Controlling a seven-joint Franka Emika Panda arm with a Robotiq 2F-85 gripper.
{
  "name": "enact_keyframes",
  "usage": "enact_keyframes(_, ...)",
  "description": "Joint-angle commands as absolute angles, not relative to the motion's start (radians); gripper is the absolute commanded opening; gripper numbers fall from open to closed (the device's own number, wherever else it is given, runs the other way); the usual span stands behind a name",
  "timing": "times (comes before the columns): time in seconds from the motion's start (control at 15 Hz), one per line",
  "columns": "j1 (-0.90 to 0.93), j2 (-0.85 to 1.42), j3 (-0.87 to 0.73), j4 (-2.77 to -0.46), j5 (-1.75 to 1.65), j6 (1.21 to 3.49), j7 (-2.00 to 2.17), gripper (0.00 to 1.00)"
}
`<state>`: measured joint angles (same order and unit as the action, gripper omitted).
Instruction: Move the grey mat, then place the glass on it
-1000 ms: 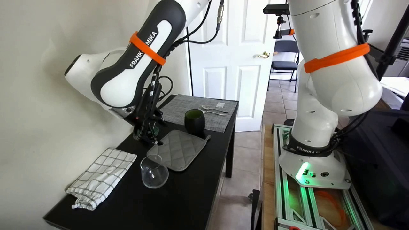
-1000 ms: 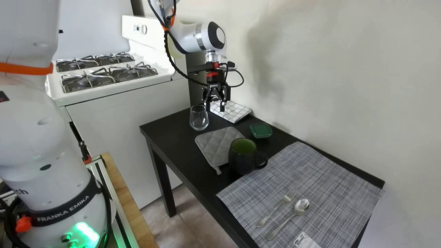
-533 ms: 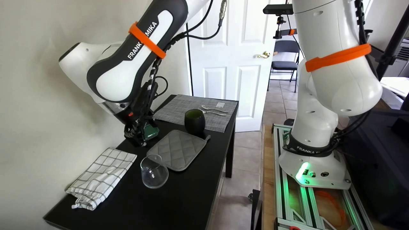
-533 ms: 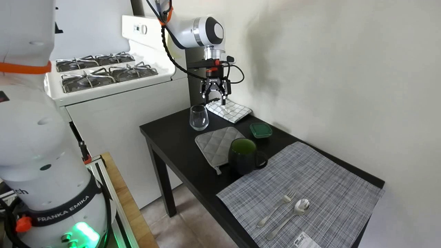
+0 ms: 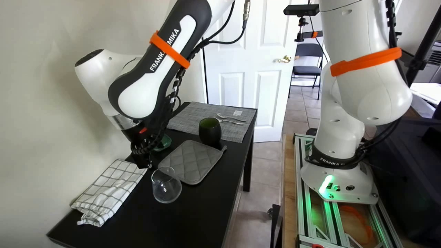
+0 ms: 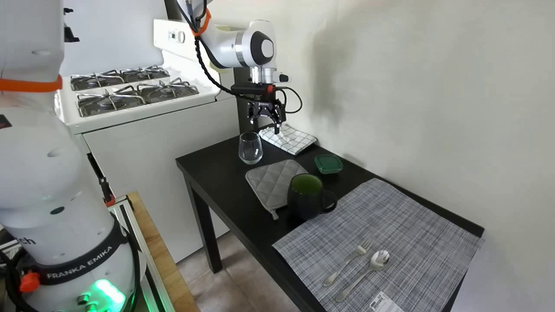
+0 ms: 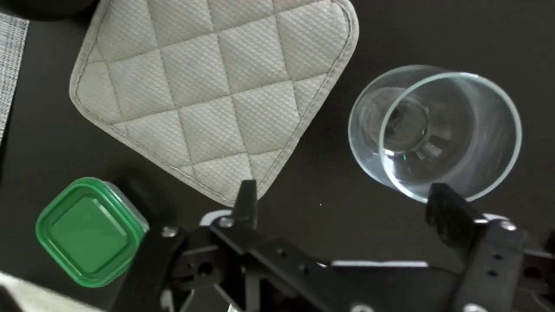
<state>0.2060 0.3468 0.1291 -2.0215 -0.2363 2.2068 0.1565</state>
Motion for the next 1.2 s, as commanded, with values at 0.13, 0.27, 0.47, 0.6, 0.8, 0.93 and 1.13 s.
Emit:
enact_keyframes(0.13, 0.189, 0.287, 0.143, -2.126, -0.149, 2.237, 0.075, 1.00)
enact_keyframes(0.27, 0.187, 0.284, 0.139, -2.142, -0.146, 2.239, 0.064, 1.00)
enact_keyframes(0.47, 0.177, 0.288, 0.140, -2.164, -0.139, 2.273, 0.037, 1.00)
enact_keyframes(0.6, 0.172, 0.298, 0.141, -2.167, -0.130, 2.293, 0.026, 1.00)
enact_keyframes(0.8, 0.168, 0.312, 0.142, -2.164, -0.113, 2.307, 0.011, 1.00)
enact_keyframes(0.93, 0.166, 0.315, 0.144, -2.168, -0.095, 2.319, 0.004, 1.00)
enact_keyframes(1.13, 0.165, 0.324, 0.143, -2.168, -0.081, 2.332, 0.001, 0.95)
